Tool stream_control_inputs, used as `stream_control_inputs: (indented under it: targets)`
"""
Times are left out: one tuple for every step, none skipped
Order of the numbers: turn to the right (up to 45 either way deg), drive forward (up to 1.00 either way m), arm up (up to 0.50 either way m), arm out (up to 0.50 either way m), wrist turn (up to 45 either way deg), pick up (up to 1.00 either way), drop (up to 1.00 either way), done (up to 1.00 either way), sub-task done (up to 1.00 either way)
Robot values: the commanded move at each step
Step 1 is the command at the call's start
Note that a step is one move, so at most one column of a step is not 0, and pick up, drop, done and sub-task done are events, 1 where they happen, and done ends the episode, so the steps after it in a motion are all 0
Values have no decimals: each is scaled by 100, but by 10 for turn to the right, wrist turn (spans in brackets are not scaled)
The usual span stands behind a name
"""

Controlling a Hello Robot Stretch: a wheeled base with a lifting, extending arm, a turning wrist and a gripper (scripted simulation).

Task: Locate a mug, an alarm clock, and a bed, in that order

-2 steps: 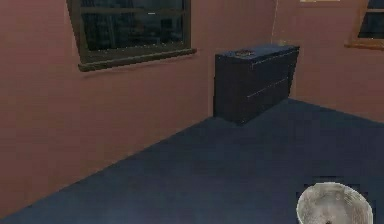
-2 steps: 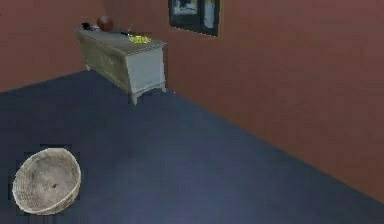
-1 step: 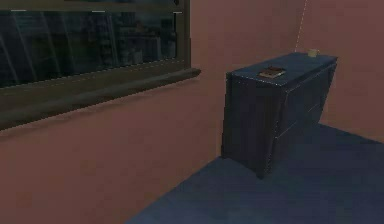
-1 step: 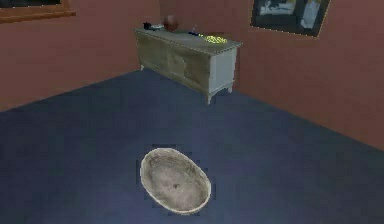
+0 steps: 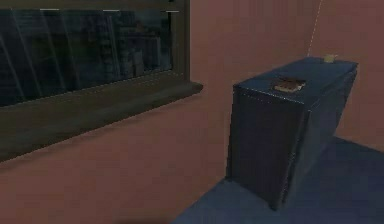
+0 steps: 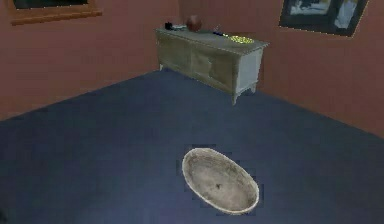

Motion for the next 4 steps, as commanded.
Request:
stream_control_inputs:
  targets:
    - [450, 0, 0, 0, 0, 0, 0, 0, 0]
    - [30, 0, 0, 0, 0, 0, 0, 0, 0]
    - [0, 100, 0, 0, 0, 0, 0, 0, 0]
    - [0, 100, 0, 0, 0, 0, 0, 0, 0]
